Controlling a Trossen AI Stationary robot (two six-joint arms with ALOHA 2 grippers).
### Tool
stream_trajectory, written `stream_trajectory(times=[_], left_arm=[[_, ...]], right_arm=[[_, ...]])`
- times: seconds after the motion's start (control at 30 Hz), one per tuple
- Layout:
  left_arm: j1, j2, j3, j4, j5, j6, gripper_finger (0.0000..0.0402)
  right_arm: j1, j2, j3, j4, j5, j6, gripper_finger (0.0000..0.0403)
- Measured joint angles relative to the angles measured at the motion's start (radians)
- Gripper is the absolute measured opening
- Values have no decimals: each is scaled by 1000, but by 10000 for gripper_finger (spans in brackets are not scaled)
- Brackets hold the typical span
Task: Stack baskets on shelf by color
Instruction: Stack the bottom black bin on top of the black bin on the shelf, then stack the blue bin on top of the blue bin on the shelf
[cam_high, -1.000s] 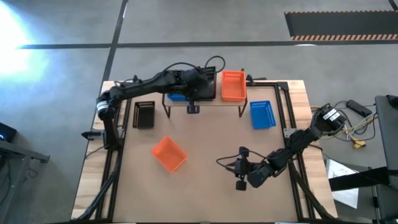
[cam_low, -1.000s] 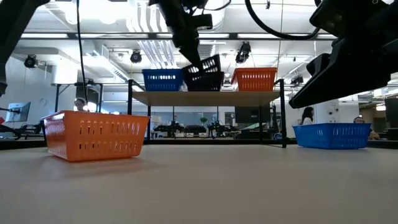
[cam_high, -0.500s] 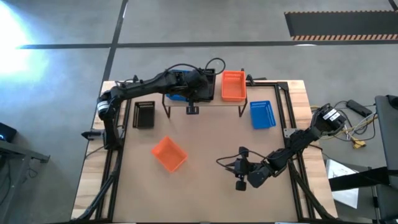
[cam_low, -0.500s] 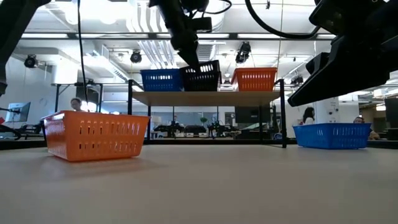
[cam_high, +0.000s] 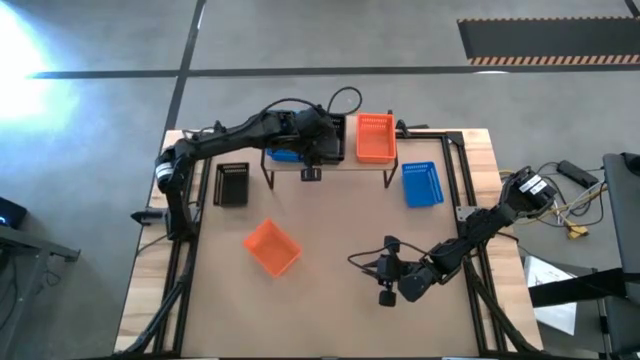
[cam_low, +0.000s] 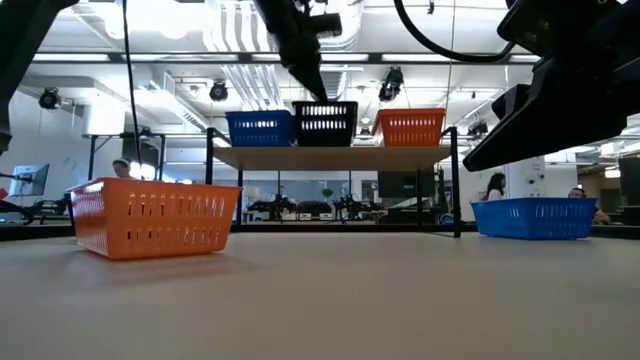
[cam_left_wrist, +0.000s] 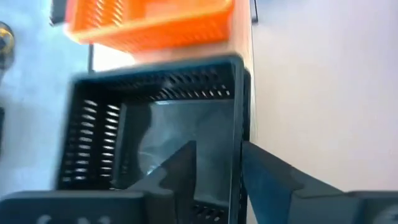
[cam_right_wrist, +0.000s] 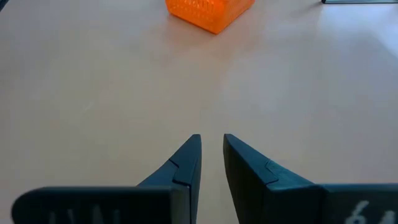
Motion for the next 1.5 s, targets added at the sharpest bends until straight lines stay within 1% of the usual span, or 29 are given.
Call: stream_trajectory(times=[0.1,0.17,0.27,0.37,0.43,0.5,0.57,0.67,0.77,0.83,1.0,1.1,1.17,1.23,1.3,1.4,1.5], left_arm=[[-4,-26,20,1,-1,1,128],[-8,-44,23,-11,-12,1,131],[-23,-83,21,-84,-51,-2,131],[-52,-130,8,-185,-105,-80,131],[-79,-162,-23,-245,-111,-163,131],[-124,-204,-93,-255,-112,-232,131],[-175,-261,-198,-235,-114,-275,131],[-247,-356,-387,-139,-136,-371,131],[-310,-450,-571,-63,-143,-507,131],[-352,-512,-670,-50,-143,-618,131],[-435,-639,-855,-97,-167,-872,131],[-445,-702,-939,-117,-173,-993,131],[-445,-733,-992,-112,-172,-1044,131],[-445,-755,-1036,-102,-171,-1072,132],[-446,-770,-1079,-73,-168,-1093,132],[-451,-773,-1151,57,-157,-1095,132],[-457,-764,-1229,271,-147,-1040,132]], right_arm=[[0,0,0,0,0,0,61],[0,0,0,-1,0,0,61],[0,0,0,-12,0,7,61],[0,0,-3,-15,0,8,61],[0,0,-8,-23,0,9,61],[0,0,-14,-31,0,9,61],[-2,0,-20,-33,1,8,61],[-6,3,-30,-29,18,8,61],[-16,11,-36,-26,27,-1,61],[-28,13,-37,-23,27,-4,61],[-63,13,-37,9,26,-61,61],[-71,6,-37,28,26,-132,61],[-69,-13,-34,4,24,-163,61],[-60,-55,-29,-45,23,-176,61],[-60,-115,-22,-131,23,-148,59],[-69,-223,4,-406,23,-3,56],[-95,-325,47,-757,24,195,54]])
